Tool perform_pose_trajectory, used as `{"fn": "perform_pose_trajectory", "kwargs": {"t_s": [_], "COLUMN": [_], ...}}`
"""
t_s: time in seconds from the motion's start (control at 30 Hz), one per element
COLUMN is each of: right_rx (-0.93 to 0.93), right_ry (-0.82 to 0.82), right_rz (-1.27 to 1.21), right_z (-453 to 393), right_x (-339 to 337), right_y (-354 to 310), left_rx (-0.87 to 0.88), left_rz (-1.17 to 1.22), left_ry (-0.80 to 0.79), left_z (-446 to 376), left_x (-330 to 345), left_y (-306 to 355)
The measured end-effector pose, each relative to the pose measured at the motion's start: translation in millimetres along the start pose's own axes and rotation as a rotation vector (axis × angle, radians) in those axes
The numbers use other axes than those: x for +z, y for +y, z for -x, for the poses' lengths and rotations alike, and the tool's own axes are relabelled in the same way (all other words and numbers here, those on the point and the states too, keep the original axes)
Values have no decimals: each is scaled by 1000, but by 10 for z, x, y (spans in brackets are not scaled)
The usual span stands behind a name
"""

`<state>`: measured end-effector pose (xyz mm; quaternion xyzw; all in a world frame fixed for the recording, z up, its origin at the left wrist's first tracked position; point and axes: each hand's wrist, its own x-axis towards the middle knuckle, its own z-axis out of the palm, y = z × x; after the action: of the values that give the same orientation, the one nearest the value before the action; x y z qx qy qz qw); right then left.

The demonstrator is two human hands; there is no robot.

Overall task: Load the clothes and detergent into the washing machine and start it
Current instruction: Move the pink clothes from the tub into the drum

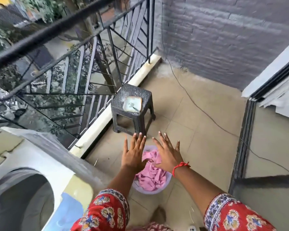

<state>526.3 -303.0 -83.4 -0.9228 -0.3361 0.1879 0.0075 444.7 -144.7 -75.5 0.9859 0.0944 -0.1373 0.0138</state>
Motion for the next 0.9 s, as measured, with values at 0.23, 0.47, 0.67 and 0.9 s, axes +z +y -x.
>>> {"fn": "perform_pose_trajectory", "kwargs": {"t_s": [0.23,0.47,0.67,0.9], "right_rx": [40,89,158,158], "right_ry": [-174,-283,-366,-374], "right_rz": [-43,-73,-76,-181], "right_z": [-358,-895,-1318,-1604], "right_x": [594,1572,2653,3886], "right_y": [185,271,442,587], "left_rx": [37,36,-93,-22], "left_rz": [63,90,99,103], "left_ry": [-207,-363,-446,-542], "left_z": [-352,-903,-1204,-1521], "left_x": [638,1772,2828,3939], "left_y": [-20,73,99,115]}}
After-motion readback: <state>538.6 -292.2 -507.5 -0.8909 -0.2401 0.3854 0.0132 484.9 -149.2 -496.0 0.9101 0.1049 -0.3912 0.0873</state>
